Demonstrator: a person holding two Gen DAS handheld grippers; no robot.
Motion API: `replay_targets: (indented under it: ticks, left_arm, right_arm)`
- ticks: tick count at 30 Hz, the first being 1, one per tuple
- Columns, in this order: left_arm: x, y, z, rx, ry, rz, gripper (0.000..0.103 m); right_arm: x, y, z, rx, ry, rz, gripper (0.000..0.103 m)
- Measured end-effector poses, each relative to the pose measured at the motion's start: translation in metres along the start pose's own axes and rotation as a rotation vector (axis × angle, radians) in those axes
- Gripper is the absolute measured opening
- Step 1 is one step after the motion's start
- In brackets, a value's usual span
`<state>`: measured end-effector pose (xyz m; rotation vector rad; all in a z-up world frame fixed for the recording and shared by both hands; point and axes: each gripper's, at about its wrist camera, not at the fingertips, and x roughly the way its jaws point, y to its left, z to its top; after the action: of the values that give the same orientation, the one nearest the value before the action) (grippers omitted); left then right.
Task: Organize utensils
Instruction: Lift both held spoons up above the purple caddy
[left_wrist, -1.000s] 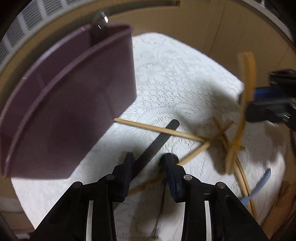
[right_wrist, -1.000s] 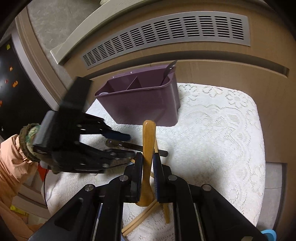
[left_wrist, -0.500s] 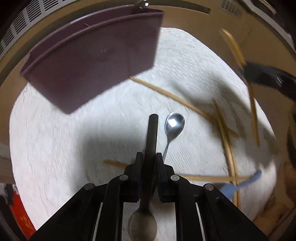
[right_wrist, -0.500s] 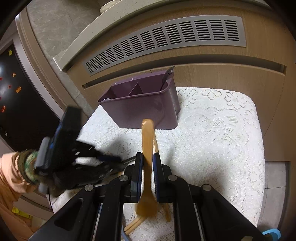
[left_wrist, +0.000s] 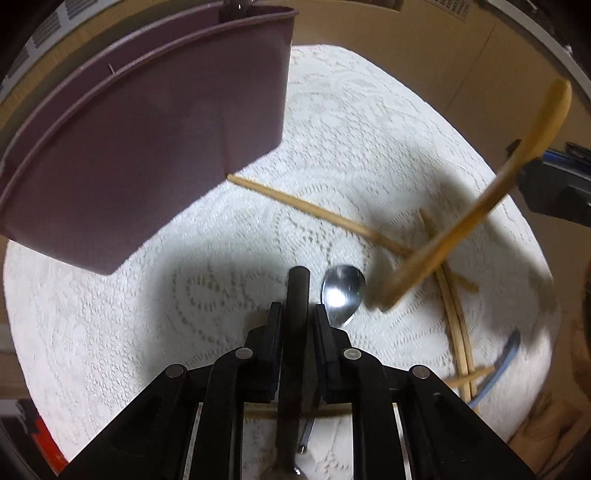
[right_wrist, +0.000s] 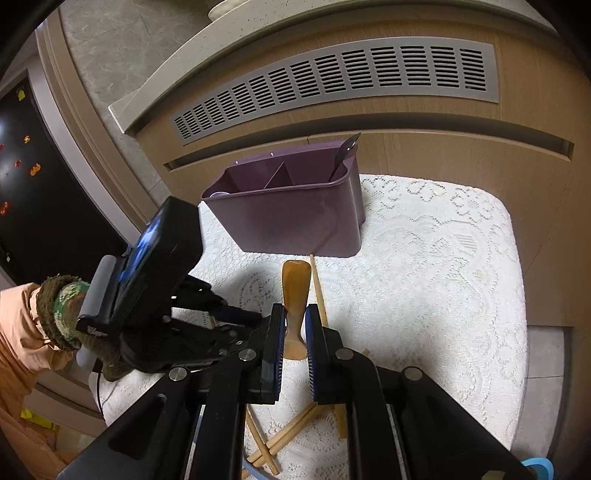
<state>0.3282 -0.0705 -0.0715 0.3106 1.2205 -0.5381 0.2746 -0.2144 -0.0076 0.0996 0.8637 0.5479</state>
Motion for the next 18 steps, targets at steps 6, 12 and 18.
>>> replay_targets:
  ticks: [6, 12, 18]
  left_arm:
    - [-0.034, -0.014, -0.038, -0.103, -0.210, 0.015, 0.012]
    - [-0.128, 0.002, -0.071, -0.256, -0.531, 0.006, 0.012]
    - [-0.225, 0.013, -0.044, -0.241, -0.806, 0.066, 0.012]
  right_arm:
    - [-0.016, 0.009, 0.000, -0.018, -0.028, -0.017, 0.011]
    - [-0.039, 0.024, -0.002, -0.043, -0.080, -0.021, 0.011]
    - [-0.081, 0.048, 0.039, -0.097, -0.208, -0.060, 0.011]
